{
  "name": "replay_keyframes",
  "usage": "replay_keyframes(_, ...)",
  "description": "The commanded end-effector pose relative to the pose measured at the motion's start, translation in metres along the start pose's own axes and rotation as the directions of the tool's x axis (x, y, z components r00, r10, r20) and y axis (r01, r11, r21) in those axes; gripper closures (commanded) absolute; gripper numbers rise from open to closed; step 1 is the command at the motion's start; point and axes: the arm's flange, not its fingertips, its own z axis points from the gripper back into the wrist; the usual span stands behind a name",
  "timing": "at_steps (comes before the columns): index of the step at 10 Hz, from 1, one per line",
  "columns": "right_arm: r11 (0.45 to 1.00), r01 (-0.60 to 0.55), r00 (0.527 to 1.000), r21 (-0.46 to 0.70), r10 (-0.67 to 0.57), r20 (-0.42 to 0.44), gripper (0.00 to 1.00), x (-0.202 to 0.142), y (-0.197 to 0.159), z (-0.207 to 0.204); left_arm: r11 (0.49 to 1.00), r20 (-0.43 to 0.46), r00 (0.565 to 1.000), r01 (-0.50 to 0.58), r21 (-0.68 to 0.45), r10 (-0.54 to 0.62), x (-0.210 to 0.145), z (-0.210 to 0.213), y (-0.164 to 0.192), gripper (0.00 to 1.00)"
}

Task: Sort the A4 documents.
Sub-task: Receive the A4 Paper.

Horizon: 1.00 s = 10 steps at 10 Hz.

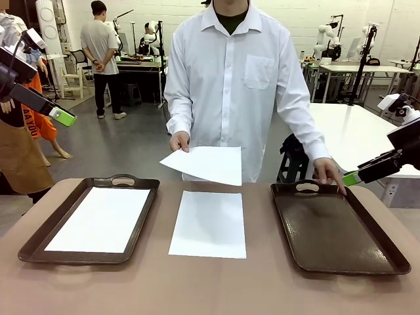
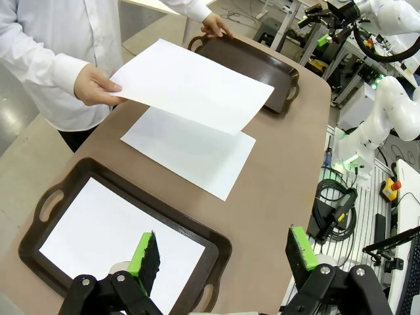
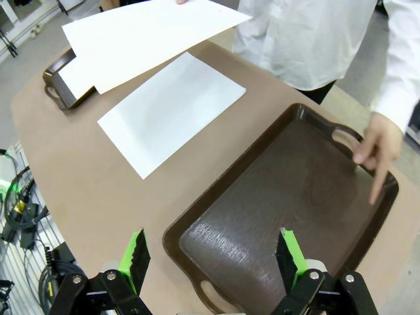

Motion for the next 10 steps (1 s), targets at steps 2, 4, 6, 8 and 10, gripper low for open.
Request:
replay_keyframes(2, 1.0, -0.002, 1.0, 0.02, 0.002, 0.008, 0.0, -0.0011, -0.0021, -0.0025, 1.0, -0.004, 1.0, 0.003, 0.0, -0.003, -0.0004, 0.0001, -0.0002, 0.0)
replay_keyframes(4, 1.0, -0.002, 1.0, 0.02, 0.002, 0.008, 0.0, -0.0011, -0.0021, -0.0025, 1.0, -0.004, 1.0, 0.003, 0.0, -0.003, -0.0004, 0.0001, -0.0002, 0.0)
replay_keyframes(6, 1.0, -0.002, 1.0, 0.02, 0.002, 0.008, 0.0, -0.0011, -0.0021, -0.0025, 1.0, -0.004, 1.0, 0.003, 0.0, -0.003, -0.0004, 0.0001, -0.0002, 0.0)
replay_keyframes(8, 1.0, -0.002, 1.0, 0.02, 0.002, 0.008, 0.0, -0.0011, -0.0021, -0.0025, 1.0, -0.004, 1.0, 0.003, 0.0, -0.003, -0.0004, 0.0001, -0.0002, 0.0)
replay_keyframes(10, 1.0, 0.0, 1.0, 0.0, 0.0, 0.0, 0.0, 0.0, 0.0, 0.0, 1.0, -0.004, 1.0, 0.003, 0.0, -0.003, -0.0004, 0.0001, -0.0002, 0.0)
